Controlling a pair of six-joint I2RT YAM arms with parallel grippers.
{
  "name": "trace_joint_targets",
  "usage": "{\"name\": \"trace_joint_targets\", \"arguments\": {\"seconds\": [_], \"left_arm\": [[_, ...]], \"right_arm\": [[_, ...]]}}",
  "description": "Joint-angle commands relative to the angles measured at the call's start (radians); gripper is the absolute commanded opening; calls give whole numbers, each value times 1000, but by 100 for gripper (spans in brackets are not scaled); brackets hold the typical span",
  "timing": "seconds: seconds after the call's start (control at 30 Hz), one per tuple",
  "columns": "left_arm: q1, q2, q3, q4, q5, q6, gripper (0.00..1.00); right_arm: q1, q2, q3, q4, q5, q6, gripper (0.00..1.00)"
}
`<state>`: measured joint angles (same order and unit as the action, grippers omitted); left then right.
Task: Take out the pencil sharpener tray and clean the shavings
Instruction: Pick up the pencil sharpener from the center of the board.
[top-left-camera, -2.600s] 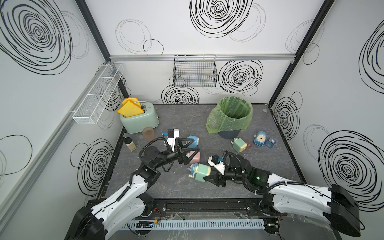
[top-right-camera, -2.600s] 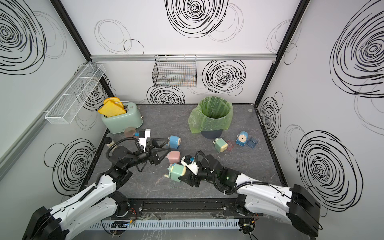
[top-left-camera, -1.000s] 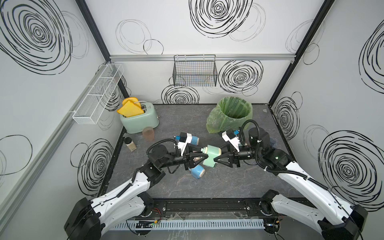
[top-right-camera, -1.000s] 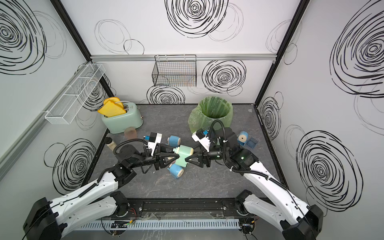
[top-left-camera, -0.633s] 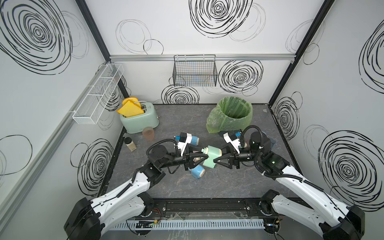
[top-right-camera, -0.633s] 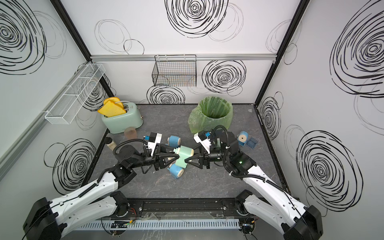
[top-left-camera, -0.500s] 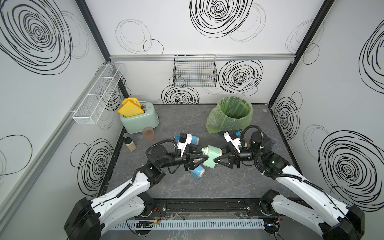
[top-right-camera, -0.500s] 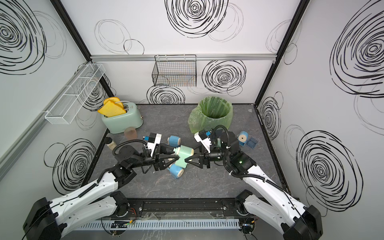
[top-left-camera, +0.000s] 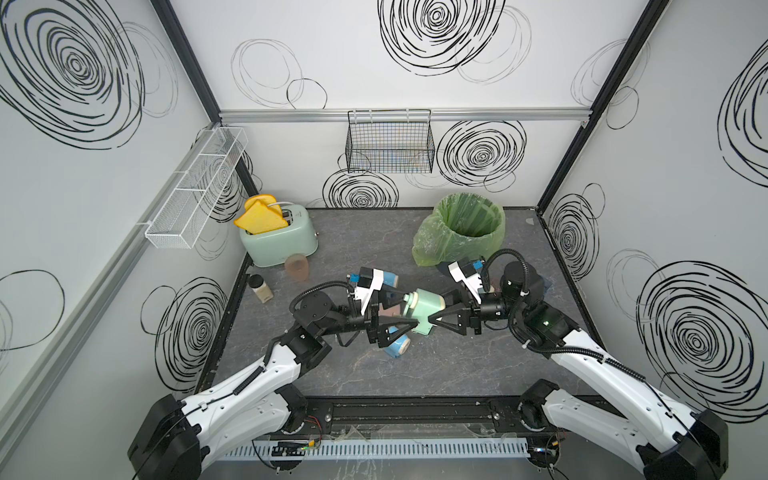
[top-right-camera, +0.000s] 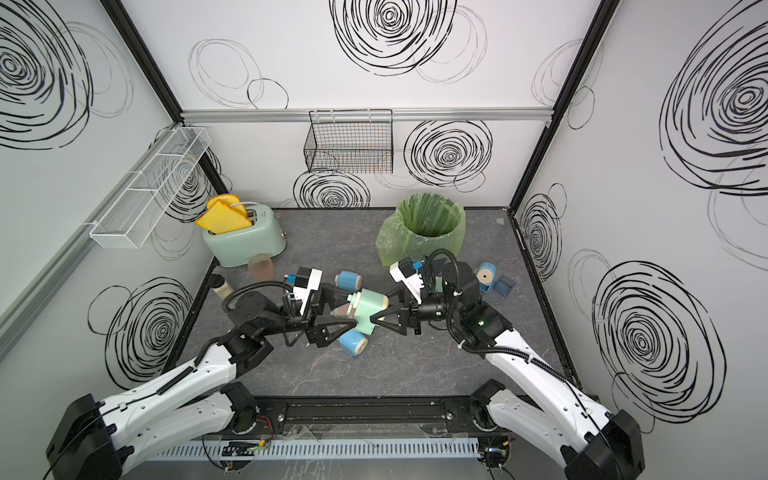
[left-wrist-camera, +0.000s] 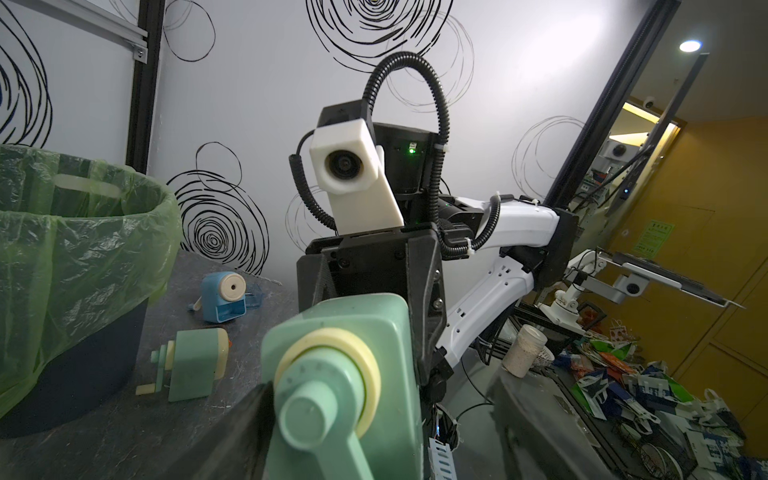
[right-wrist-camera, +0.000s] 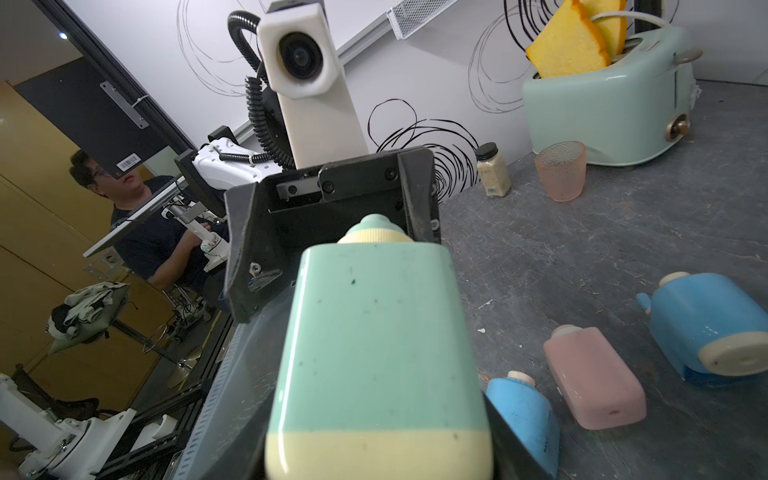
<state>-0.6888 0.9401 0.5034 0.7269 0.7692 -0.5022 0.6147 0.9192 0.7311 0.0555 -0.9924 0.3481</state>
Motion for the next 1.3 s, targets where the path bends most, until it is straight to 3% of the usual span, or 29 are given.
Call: {"name": "trace_joint_targets", "arguments": {"seconds": [0.0,0.27,0.57,1.0,1.27], "left_arm": [[-23,25,27,8,36,3,92],[23,-3,30,-110,-133,35,95],[37,-18,-23,116,44,-77,90],[6,27,4,80,58,-53,89],[6,6,0,67,41,-37,56]], "right_arm": [[11,-11,39,109,-76,2,44],[13,-38,36,68,-60,-16,44],[13,-27,25,73,-53,-27,44],[33,-13,47,98,-67,-23,44],[38,-7,39,92,-33,-26,49]]}}
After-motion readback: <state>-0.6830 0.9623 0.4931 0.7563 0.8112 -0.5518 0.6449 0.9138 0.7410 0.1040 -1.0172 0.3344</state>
